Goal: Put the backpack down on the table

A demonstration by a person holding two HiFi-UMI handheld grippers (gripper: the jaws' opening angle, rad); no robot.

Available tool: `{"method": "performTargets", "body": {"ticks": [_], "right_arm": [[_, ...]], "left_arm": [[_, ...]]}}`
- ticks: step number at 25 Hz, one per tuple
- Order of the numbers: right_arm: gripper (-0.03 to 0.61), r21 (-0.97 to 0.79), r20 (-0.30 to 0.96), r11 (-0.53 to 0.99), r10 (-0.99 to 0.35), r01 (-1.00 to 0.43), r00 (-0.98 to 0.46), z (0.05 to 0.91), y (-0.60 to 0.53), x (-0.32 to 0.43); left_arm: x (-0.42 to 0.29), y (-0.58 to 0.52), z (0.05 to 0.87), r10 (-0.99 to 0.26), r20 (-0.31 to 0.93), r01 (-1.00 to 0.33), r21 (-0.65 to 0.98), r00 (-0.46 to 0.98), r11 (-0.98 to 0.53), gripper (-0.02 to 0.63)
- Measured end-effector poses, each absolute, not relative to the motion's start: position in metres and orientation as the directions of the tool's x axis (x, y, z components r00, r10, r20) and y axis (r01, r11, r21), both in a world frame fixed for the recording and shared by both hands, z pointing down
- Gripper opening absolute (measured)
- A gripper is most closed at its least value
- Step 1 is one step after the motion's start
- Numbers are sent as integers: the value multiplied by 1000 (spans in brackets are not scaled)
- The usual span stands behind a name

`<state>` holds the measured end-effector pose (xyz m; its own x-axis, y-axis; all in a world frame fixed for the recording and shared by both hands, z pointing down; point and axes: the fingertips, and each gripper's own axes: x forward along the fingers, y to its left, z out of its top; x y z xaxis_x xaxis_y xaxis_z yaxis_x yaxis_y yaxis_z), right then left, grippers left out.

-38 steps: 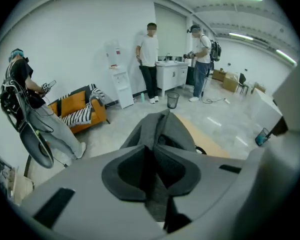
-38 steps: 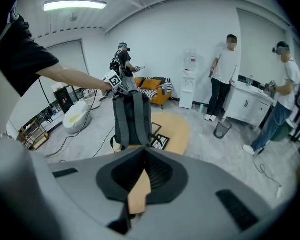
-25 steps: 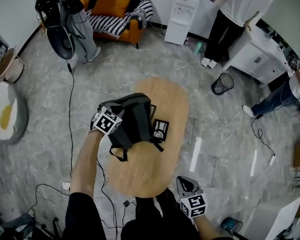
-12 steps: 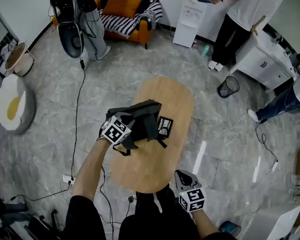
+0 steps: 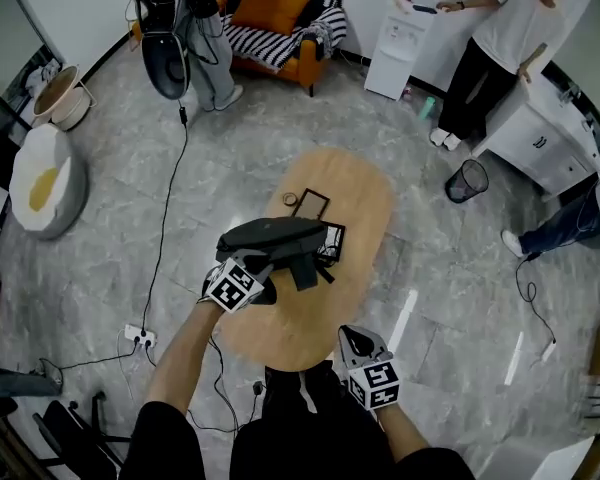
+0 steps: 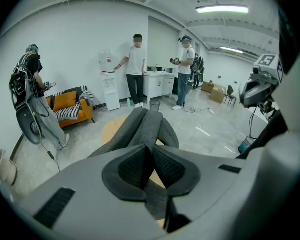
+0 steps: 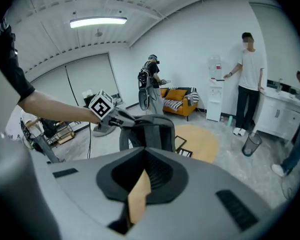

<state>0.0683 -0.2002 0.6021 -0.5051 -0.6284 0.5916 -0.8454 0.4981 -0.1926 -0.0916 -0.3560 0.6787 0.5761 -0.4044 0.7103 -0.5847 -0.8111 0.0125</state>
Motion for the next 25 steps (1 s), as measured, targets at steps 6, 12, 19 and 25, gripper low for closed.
{"method": "performTargets", "body": {"ticks": [6, 12, 19, 25], "right_arm": [[9, -208, 570, 568, -591, -796, -571, 599, -190, 70], [9, -217, 560, 609, -562, -763, -608, 597, -172, 75], [9, -222, 570, 636, -530, -739, -628, 607, -151, 84], [9, -217, 574, 641, -526, -736, -628, 605, -138, 78]], "left_arm": [[-82, -303, 690, -418, 722, -619, 18, 551, -785, 54], [-74, -265, 703, -445, 717, -667, 38, 537, -744, 58], [-60, -208, 728, -401, 744, -689, 108, 534, -717, 64], [-46, -153, 759, -302, 783, -675, 193, 543, -712, 64]]}}
